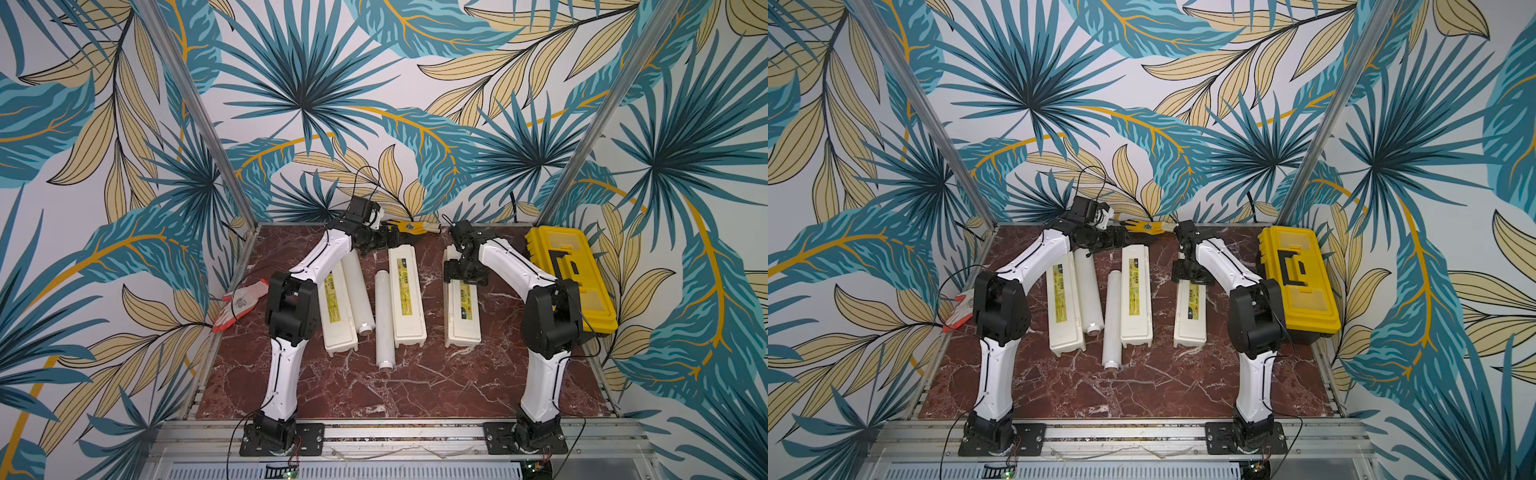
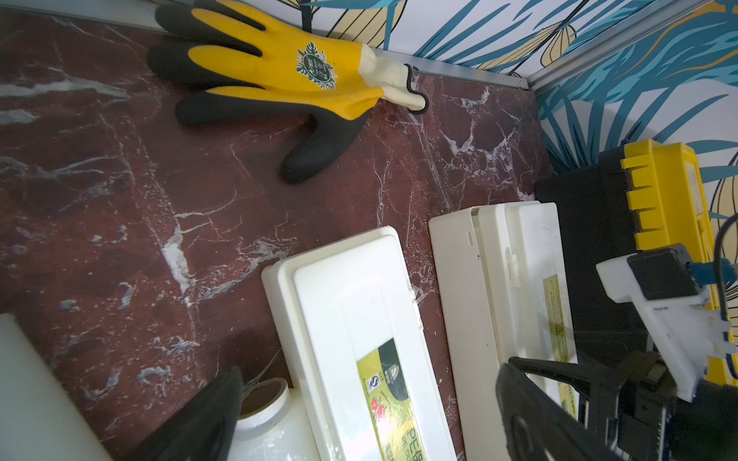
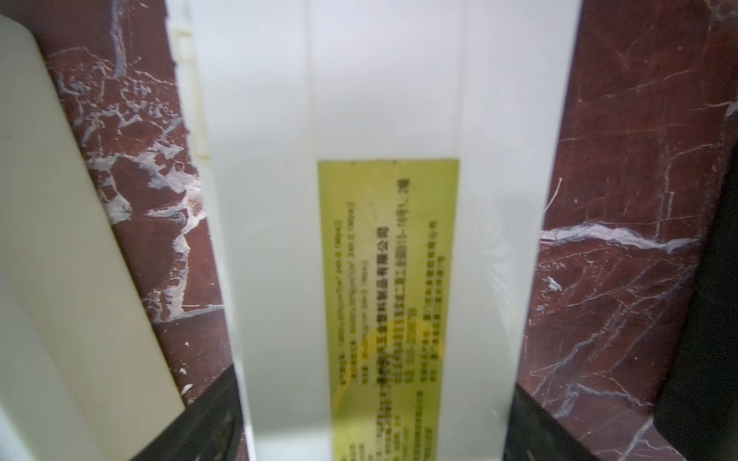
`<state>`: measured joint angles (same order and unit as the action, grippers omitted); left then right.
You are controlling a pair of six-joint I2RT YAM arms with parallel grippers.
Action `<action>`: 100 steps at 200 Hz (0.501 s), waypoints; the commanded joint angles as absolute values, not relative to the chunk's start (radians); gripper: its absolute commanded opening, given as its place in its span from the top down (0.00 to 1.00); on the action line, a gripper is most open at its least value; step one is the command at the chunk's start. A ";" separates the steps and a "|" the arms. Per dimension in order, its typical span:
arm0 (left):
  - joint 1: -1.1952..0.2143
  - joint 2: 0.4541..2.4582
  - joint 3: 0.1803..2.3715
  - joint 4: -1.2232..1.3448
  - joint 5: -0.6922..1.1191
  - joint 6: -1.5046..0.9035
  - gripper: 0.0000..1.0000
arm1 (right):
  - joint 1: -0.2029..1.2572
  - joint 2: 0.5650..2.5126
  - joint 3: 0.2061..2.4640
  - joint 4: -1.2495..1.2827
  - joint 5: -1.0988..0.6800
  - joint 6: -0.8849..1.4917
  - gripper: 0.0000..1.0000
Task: Put plastic wrap rolls into dispensers
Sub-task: Close the lid on the plastic wrap cutting box.
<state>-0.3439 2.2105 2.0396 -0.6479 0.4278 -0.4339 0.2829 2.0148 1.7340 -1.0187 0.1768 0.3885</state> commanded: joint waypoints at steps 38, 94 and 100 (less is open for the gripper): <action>-0.340 2.159 1.995 -0.650 0.439 -0.415 0.00 | 0.288 2.017 1.736 -1.015 0.224 0.361 0.13; -0.339 2.142 1.980 -0.650 0.428 -0.413 0.00 | 0.290 1.974 1.707 -0.959 0.209 0.378 0.13; -0.340 2.143 1.983 -0.650 0.428 -0.413 0.00 | 0.290 1.973 1.707 -0.956 0.206 0.378 0.13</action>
<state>-0.3439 2.2013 2.0125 -0.6483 0.4301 -0.4335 0.2844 2.0140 1.7267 -0.9867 0.2047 0.3737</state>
